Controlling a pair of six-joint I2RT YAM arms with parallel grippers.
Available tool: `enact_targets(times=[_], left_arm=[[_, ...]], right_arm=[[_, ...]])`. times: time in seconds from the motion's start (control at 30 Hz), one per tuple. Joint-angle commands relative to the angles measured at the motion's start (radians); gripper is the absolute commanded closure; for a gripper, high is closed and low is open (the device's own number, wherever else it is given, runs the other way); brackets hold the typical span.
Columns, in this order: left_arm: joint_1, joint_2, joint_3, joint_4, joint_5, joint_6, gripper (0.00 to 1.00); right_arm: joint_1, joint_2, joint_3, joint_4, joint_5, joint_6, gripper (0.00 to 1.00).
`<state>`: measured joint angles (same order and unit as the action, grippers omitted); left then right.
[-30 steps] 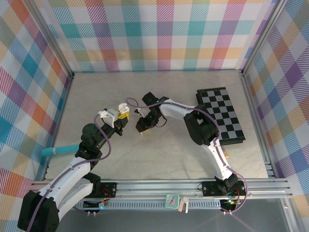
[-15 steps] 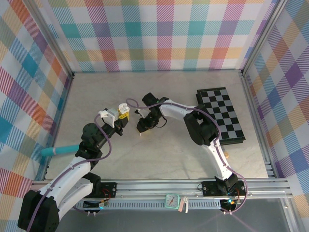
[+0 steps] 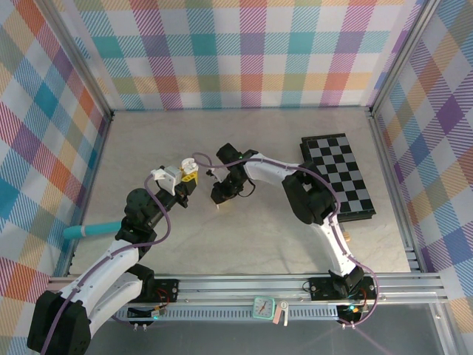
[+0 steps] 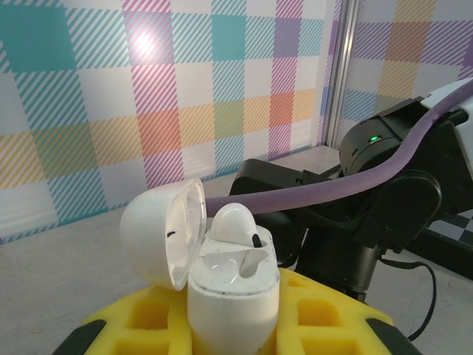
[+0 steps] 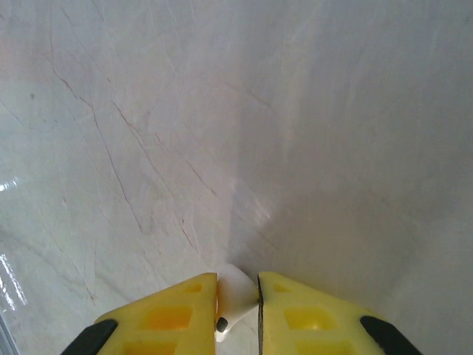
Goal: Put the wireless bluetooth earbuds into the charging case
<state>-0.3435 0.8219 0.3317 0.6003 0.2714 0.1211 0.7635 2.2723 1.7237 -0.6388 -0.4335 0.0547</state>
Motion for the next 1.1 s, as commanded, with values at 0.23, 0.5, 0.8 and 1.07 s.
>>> enact_targets(times=[0.23, 0.5, 0.8, 1.07], left_arm=[[0.007, 0.015, 0.042, -0.005, 0.027, 0.012, 0.87], [-0.028, 0.119, 0.053, 0.05, 0.045, -0.001, 0.87], [-0.119, 0.331, 0.104, 0.16, 0.071, 0.002, 0.87], [-0.173, 0.477, 0.18, 0.178, 0.114, 0.0, 0.87]], right_arm=[[-0.029, -0.177, -0.138, 0.068, 0.068, 0.049, 0.81], [-0.094, -0.334, -0.327, 0.209, 0.117, 0.107, 0.81], [-0.141, -0.565, -0.507, 0.326, 0.195, 0.112, 0.81], [-0.141, -0.728, -0.536, 0.319, 0.203, 0.105, 0.81]])
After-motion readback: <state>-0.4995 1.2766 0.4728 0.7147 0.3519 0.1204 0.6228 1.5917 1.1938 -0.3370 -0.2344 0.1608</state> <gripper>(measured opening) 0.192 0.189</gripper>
